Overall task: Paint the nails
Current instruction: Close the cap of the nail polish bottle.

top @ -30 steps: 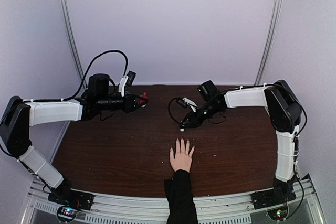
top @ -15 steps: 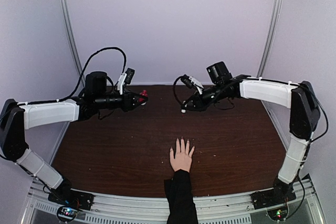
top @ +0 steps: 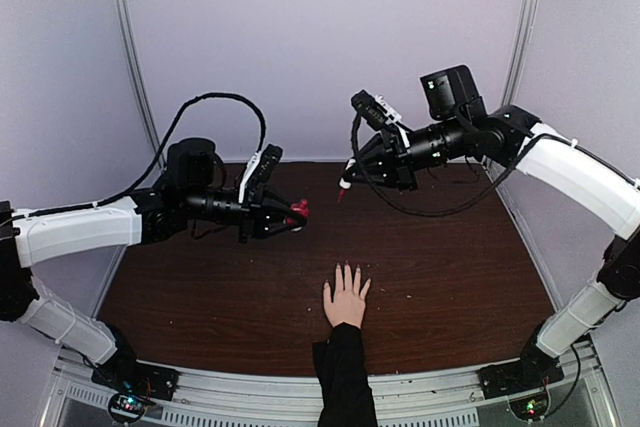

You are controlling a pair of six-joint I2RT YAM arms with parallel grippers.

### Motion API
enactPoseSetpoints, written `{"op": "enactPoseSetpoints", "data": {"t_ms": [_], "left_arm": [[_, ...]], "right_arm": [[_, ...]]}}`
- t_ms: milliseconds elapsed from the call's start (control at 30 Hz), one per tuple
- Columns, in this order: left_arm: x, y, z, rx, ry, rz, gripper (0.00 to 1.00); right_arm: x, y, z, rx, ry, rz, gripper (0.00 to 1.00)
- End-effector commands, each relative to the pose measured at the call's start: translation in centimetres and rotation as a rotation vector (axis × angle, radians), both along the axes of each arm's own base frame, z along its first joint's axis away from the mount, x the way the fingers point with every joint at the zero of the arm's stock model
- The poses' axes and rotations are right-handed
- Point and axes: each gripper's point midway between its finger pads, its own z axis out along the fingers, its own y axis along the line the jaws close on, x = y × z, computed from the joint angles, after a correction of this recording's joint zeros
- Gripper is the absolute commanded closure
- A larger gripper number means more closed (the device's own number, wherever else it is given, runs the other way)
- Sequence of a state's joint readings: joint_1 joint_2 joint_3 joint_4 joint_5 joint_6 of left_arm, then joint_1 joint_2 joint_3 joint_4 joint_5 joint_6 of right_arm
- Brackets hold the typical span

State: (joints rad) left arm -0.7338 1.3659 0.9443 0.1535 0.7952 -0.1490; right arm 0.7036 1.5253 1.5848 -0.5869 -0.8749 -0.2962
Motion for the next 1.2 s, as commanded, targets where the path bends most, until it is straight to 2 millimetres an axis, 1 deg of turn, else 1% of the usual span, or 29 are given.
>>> {"op": "enactPoseSetpoints", "data": {"t_ms": [0, 167, 300, 400, 533, 767, 1033, 1167], "left_arm": [[-3.8, -0.3, 3.9, -0.090, -0.121, -0.151, 1.00], [-7.0, -0.7, 4.8, -0.129, -0.138, -0.265, 1.00], [-8.9, -0.9, 5.3, -0.145, -0.137, -0.341, 1.00], [-10.0, -0.8, 6.0, -0.162, -0.151, -0.374, 1.00], [-11.0, -0.5, 7.0, -0.183, -0.174, -0.400, 1.00], [-12.4, -0.3, 7.7, -0.208, -0.196, -0.441, 1.00], [-12.9, -0.3, 7.9, -0.219, -0.199, -0.458, 1.00], [-13.1, -0.2, 7.9, -0.221, -0.200, -0.462, 1.00]], "right_arm": [[-4.8, -0.6, 3.4, 0.034, -0.067, 0.100, 1.00], [-8.6, -0.4, 5.9, 0.092, -0.089, 0.201, 1.00], [-10.4, -0.1, 7.5, 0.125, -0.113, 0.267, 1.00], [-11.6, 0.4, 8.3, 0.142, -0.119, 0.321, 1.00], [-12.8, 1.3, 8.6, 0.145, -0.130, 0.376, 1.00], [-14.3, 2.7, 8.2, 0.126, -0.139, 0.445, 1.00], [-15.2, 3.6, 8.0, 0.122, -0.144, 0.479, 1.00], [-15.2, 4.0, 7.5, 0.109, -0.142, 0.481, 1.00]]}}
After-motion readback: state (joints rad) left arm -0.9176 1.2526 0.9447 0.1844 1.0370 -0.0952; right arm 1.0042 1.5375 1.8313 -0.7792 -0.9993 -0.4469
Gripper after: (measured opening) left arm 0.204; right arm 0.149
